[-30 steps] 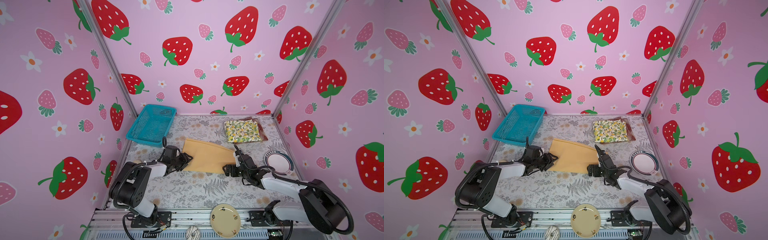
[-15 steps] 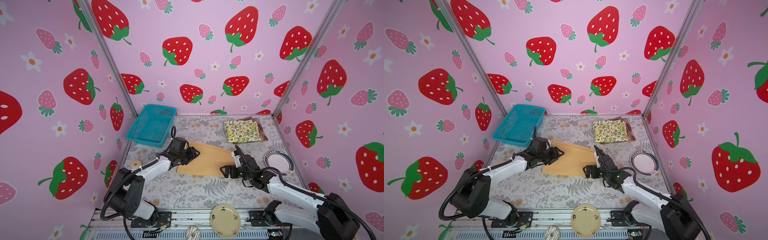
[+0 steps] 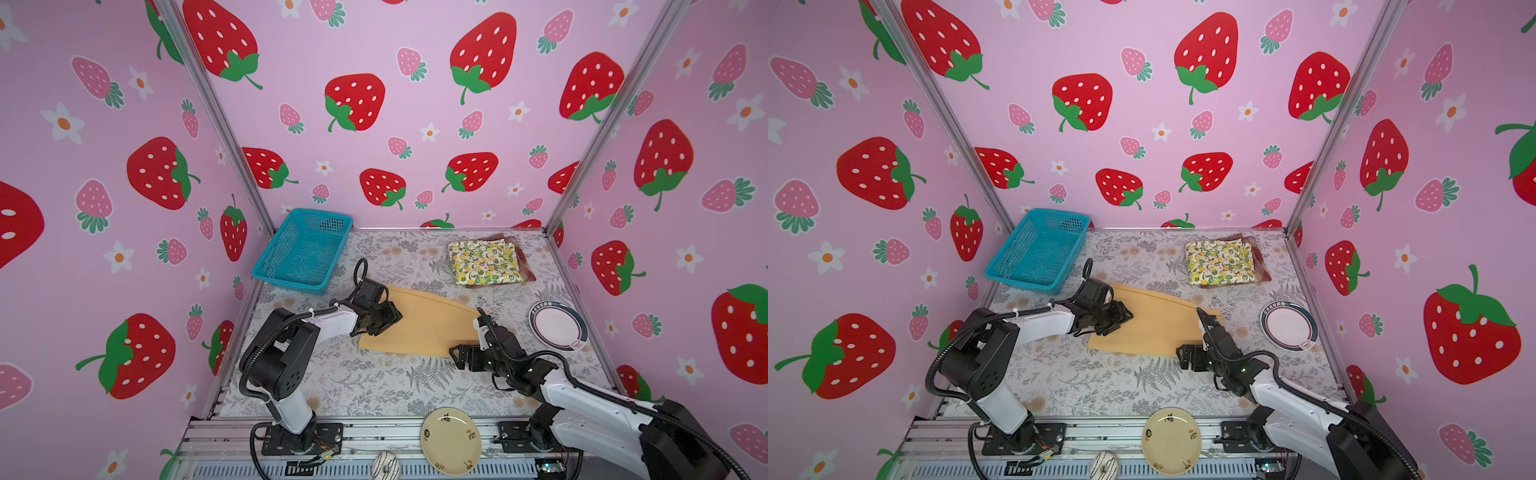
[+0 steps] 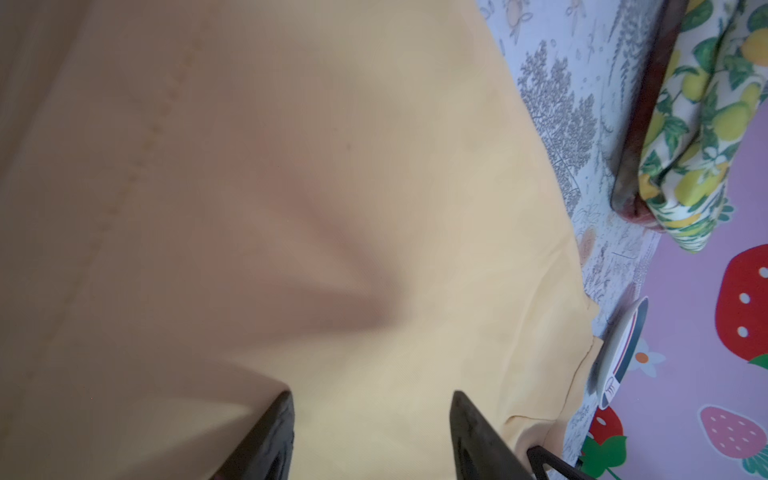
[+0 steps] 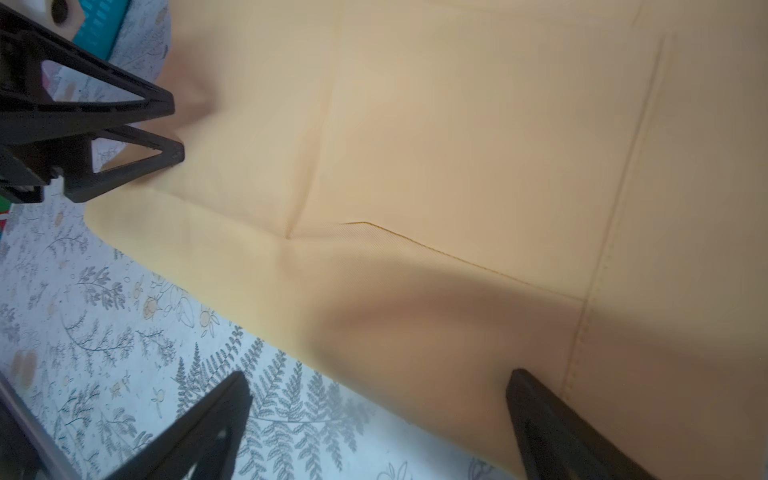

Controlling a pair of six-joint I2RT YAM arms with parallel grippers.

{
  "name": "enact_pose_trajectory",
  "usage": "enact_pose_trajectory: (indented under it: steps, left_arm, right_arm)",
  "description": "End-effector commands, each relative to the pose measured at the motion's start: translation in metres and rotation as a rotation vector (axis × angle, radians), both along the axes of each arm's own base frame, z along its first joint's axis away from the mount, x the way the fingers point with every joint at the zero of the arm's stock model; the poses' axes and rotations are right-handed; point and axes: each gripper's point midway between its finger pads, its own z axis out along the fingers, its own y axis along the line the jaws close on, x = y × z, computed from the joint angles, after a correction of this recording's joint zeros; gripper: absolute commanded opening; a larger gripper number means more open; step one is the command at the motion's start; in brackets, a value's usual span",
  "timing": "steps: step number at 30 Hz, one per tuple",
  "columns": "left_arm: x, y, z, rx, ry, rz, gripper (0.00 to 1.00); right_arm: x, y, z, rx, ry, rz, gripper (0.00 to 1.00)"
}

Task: Fold and stack the skirts

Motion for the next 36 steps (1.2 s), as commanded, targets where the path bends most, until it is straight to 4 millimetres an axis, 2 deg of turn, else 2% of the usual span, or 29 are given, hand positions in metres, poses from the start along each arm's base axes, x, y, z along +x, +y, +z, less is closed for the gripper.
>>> enact_pose_trajectory:
  steps: [1, 7, 12, 15, 17, 20, 28, 36]
  left_arm:
    - [-0.005, 0.023, -0.021, 0.032, 0.034, 0.115, 0.62]
    - [-0.029, 0.045, -0.041, 0.046, 0.059, 0.209, 0.61]
    - [-0.039, 0.054, -0.038, 0.030, 0.044, 0.241, 0.61]
    - [-0.035, 0.057, -0.034, 0.055, 0.029, 0.245, 0.61]
    - [-0.033, 0.055, -0.031, 0.051, 0.025, 0.242, 0.61]
    - [-0.032, 0.054, -0.031, 0.054, 0.027, 0.240, 0.61]
    - [-0.033, 0.052, -0.038, 0.053, 0.043, 0.233, 0.61]
    - [-0.029, 0.051, -0.036, 0.057, 0.039, 0.228, 0.60]
  right_arm:
    - [0.013, -0.014, 0.012, -0.075, -0.022, -0.064, 1.00]
    - [0.049, -0.023, 0.037, -0.129, -0.078, -0.096, 1.00]
    - [0.065, -0.033, 0.040, -0.178, -0.079, -0.119, 1.00]
    - [0.066, -0.037, 0.031, -0.201, -0.058, -0.125, 1.00]
    - [0.066, -0.047, 0.020, -0.211, -0.040, -0.152, 1.00]
    - [0.063, -0.055, 0.002, -0.163, 0.009, -0.157, 0.94]
    - [0.054, -0.048, -0.028, -0.117, 0.093, -0.110, 0.85]
    - [0.052, -0.037, -0.043, -0.080, 0.149, -0.082, 0.68]
